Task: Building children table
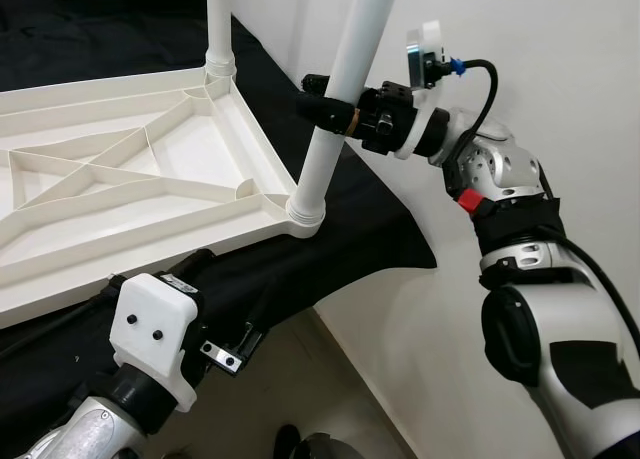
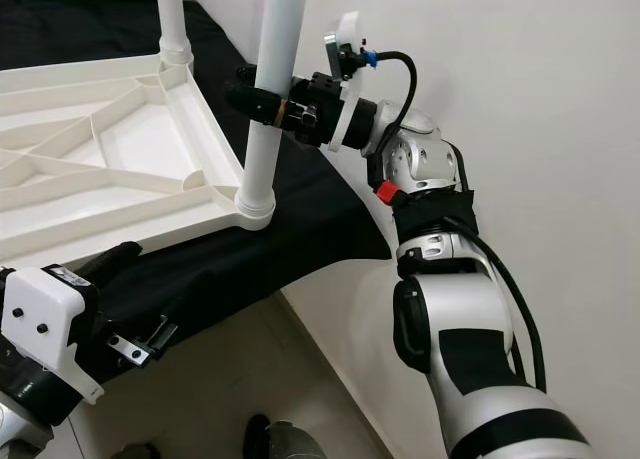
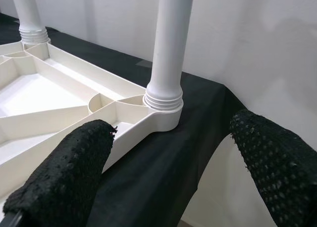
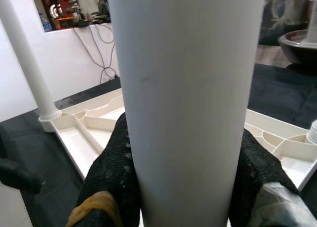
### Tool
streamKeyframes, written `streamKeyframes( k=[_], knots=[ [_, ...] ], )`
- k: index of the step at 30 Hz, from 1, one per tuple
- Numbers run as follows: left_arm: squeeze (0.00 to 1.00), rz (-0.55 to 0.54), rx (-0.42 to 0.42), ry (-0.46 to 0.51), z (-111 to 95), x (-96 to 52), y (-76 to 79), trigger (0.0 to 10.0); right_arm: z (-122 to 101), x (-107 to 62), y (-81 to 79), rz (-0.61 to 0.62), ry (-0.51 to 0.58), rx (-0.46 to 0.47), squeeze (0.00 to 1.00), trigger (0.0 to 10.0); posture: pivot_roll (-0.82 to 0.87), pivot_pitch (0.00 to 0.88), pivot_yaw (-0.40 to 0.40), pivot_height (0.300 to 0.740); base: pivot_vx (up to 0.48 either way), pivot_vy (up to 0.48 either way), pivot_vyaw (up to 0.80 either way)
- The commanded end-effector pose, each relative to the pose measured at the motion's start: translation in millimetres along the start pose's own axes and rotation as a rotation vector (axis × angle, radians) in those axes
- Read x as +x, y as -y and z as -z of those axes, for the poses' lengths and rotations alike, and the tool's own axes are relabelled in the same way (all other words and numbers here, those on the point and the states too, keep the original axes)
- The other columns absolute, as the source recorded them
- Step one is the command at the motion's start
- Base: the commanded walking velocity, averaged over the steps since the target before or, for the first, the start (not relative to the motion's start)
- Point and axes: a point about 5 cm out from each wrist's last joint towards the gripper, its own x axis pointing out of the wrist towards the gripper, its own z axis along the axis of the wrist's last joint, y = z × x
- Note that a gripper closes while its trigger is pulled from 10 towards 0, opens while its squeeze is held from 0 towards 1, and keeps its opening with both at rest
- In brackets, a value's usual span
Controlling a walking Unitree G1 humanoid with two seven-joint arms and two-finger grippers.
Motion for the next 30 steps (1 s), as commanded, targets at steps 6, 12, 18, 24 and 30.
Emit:
streamKeyframes(
  k=[6,12,18,24,30],
  knots=[
    [0.00,0.006,-0.004,-0.012,2,-2.1,1.8,10.0,-1,-16.6,1.3,0.000,-0.059,-0.037,0.00,0.0,0.14,0.259,-0.211,0.740,0.000,0.000,0.00],
    [0.00,0.022,-0.008,-0.035,5,-7.3,1.9,10.0,99,-19.9,-36.7,0.670,-0.383,-0.050,0.00,0.0,0.12,0.238,-0.230,0.740,0.000,0.000,0.00],
    [0.00,0.035,0.008,-0.052,6,-4.9,1.5,10.0,160,0.1,-103.4,0.789,-0.470,0.060,0.00,0.0,0.15,0.181,-0.181,0.740,0.000,0.000,0.00],
    [0.00,0.020,0.018,-0.039,2,-2.7,-3.7,10.0,125,10.3,-49.2,0.808,-0.375,-0.032,0.00,0.0,0.13,0.194,-0.189,0.740,0.000,0.000,0.00],
    [0.00,0.033,0.008,-0.046,3,-2.9,-3.4,10.0,91,11.7,-20.0,0.847,-0.314,-0.111,1.00,10.0,0.09,0.231,-0.166,0.740,0.000,0.000,0.00]
  ],
)
